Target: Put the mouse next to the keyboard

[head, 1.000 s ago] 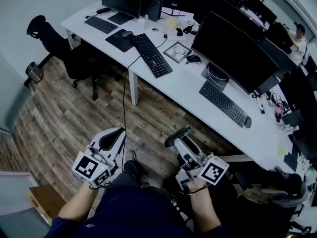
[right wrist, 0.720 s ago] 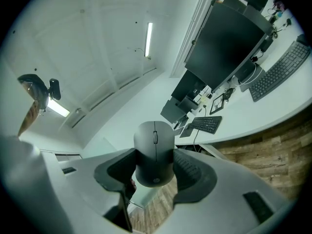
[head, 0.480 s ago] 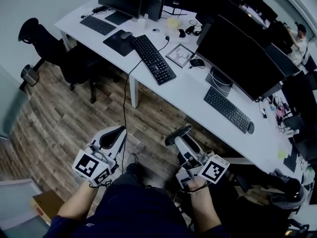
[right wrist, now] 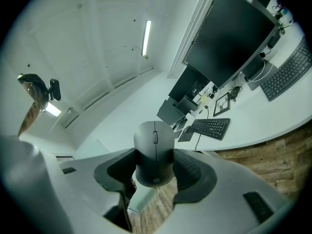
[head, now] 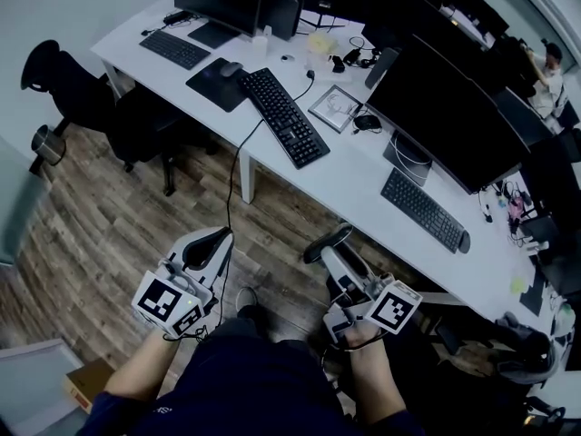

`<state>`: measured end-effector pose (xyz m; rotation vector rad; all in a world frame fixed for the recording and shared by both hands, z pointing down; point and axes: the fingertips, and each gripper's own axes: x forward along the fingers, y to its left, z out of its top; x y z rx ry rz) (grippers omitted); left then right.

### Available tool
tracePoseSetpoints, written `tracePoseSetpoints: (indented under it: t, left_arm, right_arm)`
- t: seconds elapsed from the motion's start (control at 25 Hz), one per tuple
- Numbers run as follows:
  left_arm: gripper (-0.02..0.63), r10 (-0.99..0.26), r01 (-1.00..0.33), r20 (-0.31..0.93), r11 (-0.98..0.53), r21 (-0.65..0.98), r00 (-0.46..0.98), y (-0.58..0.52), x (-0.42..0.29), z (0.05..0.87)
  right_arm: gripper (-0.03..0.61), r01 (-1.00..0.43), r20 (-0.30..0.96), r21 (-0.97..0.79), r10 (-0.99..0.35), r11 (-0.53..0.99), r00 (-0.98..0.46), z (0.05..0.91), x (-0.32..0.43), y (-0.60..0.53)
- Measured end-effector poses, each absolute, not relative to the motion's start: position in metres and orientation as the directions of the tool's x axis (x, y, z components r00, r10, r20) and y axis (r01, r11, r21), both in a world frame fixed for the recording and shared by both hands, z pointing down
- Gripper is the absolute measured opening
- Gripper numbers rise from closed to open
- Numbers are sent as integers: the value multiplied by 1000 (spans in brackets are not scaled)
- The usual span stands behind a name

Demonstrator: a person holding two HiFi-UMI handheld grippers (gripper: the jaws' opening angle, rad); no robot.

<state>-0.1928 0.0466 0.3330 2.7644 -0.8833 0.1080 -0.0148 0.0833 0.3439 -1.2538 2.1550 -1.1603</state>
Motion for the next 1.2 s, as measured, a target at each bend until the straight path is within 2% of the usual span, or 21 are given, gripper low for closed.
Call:
tracePoseSetpoints:
  t: [0.64,1.2]
  left_arm:
    - [40,-529,-546,133,-814,198,838,-7,-199,331]
    - [40,-546,-566,151,-802,191,824,-38,-187,338]
  right_arm:
    - [242,-532,75,-815,-868,231,-491,344,-24,36]
    - [242,-514,61,-822,-860,246,-507,352,-10,3]
